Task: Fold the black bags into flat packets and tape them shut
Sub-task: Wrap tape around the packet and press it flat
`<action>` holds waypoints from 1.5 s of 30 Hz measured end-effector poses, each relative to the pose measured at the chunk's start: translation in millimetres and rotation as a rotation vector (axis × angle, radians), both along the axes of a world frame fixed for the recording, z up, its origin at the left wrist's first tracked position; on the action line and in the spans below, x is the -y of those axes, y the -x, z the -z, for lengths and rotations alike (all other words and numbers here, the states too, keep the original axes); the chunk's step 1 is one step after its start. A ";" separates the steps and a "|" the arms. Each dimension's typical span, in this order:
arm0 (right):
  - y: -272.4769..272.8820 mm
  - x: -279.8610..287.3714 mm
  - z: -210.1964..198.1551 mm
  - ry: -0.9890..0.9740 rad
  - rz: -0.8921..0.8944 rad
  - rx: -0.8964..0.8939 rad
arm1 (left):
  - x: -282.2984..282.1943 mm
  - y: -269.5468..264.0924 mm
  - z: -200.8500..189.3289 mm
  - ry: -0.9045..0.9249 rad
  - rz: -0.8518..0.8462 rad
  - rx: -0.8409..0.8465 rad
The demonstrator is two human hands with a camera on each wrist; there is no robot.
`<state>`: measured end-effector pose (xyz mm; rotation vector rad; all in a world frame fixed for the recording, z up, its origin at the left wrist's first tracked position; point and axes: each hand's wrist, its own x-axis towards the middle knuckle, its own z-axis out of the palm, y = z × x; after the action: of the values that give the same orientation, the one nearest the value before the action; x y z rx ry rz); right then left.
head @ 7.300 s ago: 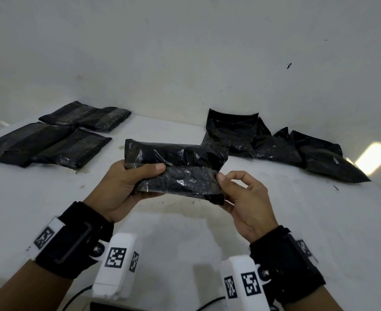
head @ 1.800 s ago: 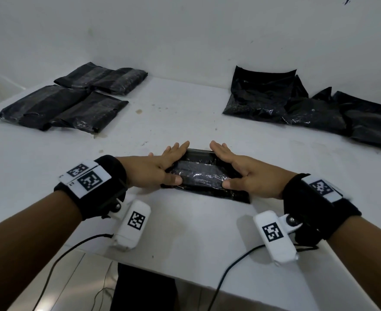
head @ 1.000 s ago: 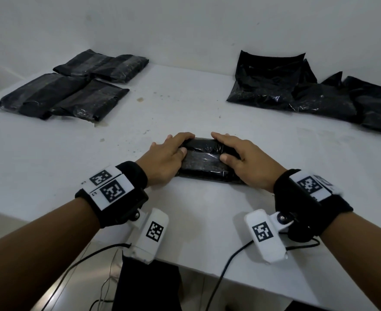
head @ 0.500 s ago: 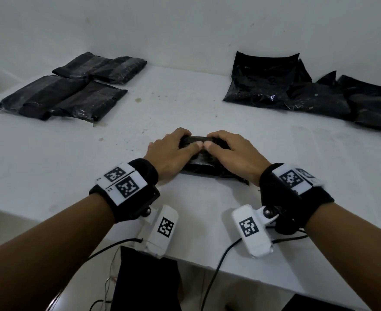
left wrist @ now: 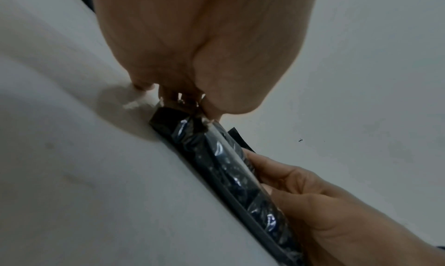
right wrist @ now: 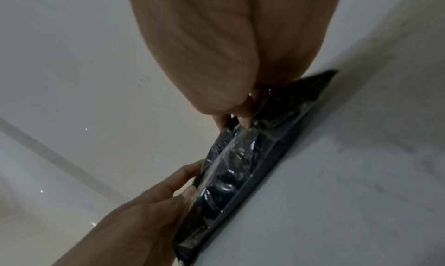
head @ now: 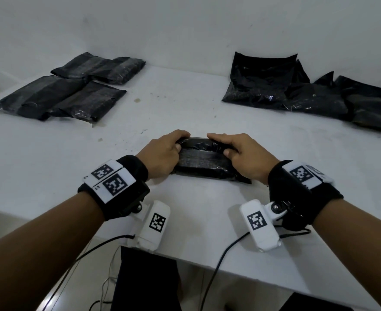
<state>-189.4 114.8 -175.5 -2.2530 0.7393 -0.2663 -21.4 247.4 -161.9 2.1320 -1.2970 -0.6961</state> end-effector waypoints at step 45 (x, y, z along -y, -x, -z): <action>41.6 -21.1 -43.1 0.345 -0.120 -0.094 | -44.9 18.7 -26.8 -0.019 0.243 0.292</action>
<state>-231.0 135.9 -132.3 -2.6421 0.6410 -0.2456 -40.1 292.3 -135.1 2.1718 -1.7321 -0.5045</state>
